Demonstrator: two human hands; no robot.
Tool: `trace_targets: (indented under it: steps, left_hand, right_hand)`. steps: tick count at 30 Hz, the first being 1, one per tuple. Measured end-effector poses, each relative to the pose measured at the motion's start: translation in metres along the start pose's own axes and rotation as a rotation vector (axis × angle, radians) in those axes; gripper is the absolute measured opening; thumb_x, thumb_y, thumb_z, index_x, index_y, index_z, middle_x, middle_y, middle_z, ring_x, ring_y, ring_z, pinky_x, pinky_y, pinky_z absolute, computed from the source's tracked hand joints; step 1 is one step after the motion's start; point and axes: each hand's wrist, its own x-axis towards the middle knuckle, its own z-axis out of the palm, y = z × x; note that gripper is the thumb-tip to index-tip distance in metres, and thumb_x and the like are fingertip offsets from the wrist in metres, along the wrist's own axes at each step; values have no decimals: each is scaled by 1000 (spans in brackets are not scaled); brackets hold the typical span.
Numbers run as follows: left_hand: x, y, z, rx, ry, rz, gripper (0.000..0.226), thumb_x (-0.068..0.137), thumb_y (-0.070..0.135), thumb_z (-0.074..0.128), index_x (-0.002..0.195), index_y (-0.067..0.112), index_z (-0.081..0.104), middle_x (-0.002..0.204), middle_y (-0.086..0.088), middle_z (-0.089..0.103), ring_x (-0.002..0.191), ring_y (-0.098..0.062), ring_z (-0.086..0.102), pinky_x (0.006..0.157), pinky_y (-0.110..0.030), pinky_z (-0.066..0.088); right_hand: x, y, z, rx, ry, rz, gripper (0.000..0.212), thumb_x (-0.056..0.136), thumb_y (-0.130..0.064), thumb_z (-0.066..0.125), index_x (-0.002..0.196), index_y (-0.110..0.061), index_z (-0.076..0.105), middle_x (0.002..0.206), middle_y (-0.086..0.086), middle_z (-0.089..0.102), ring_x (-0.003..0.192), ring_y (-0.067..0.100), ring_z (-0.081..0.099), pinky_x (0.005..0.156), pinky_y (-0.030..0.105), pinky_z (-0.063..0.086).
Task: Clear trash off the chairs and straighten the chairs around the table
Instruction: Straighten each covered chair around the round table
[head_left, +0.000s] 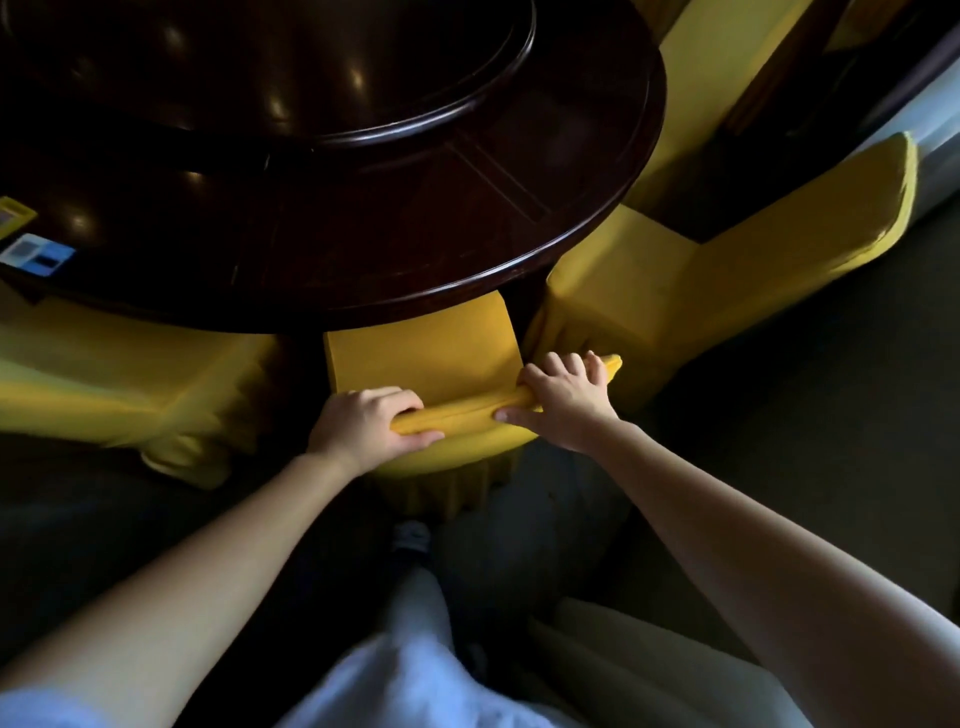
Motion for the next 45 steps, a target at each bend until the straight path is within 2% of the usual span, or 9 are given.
trace_targets:
  steps: [11, 17, 23, 27, 32, 37, 40, 42, 45]
  left_hand:
    - [58, -35, 9, 99, -52, -27, 53, 70, 72, 42, 73, 26, 68, 70, 9, 66, 57, -17, 63, 46, -19, 37]
    - [91, -51, 14, 86, -97, -71, 57, 68, 73, 38, 76, 25, 68, 76, 7, 67, 66, -20, 64, 52, -22, 38]
    - [111, -59, 15, 65, -159, -97, 61, 66, 74, 36, 81, 25, 69, 82, 7, 67, 72, -19, 65, 56, -22, 33]
    - [115, -59, 12, 52, -237, -129, 65, 65, 77, 35, 88, 26, 68, 89, 8, 66, 78, -17, 63, 59, -23, 32]
    - [119, -59, 8, -4, -389, -202, 51, 74, 71, 51, 98, 27, 65, 99, 9, 64, 82, -13, 57, 63, -24, 34]
    - [124, -57, 3, -113, -555, -270, 52, 80, 66, 51, 112, 26, 60, 107, 5, 63, 85, -8, 49, 62, -22, 36]
    - [129, -55, -2, -177, -653, -310, 58, 84, 64, 47, 125, 24, 55, 123, -1, 60, 103, -17, 55, 74, -25, 40]
    - [132, -52, -5, -191, -707, -334, 63, 87, 63, 42, 134, 22, 49, 135, -3, 53, 121, -23, 51, 90, -31, 40]
    - [135, -48, -10, -182, -772, -328, 64, 90, 62, 34, 139, 21, 42, 143, -5, 46, 129, -25, 44, 100, -33, 37]
  right_hand:
    - [71, 12, -24, 20, -34, -32, 76, 77, -78, 37, 130, -26, 47, 132, 3, 40, 130, 32, 28, 113, 59, 5]
    - [109, 20, -36, 15, -63, -40, 77, 76, -79, 36, 131, -26, 47, 141, 2, 37, 134, 33, 24, 112, 59, 5]
    - [125, 26, -45, 22, -70, -32, 76, 76, -79, 37, 130, -27, 47, 139, 2, 38, 131, 32, 26, 112, 58, 5]
    - [125, 25, -45, 29, -64, -26, 76, 77, -78, 37, 132, -27, 46, 138, 1, 38, 131, 31, 27, 112, 58, 4]
    - [120, 23, -47, 37, -69, 1, 77, 77, -79, 37, 133, -27, 45, 135, 2, 39, 131, 31, 28, 114, 57, 2]
    - [112, 18, -41, 47, -28, 44, 80, 77, -80, 35, 134, -25, 43, 135, 3, 42, 133, 31, 28, 114, 59, -1]
    - [105, 13, -40, 60, 14, 71, 78, 79, -78, 36, 134, -22, 43, 137, 3, 41, 138, 30, 24, 115, 58, -4]
    - [100, 10, -38, 64, 46, 87, 76, 81, -76, 36, 132, -20, 44, 136, 4, 41, 139, 29, 22, 115, 57, -6]
    - [95, 6, -36, 76, 81, 111, 74, 84, -73, 36, 132, -17, 43, 139, 5, 40, 141, 29, 20, 114, 56, -7]
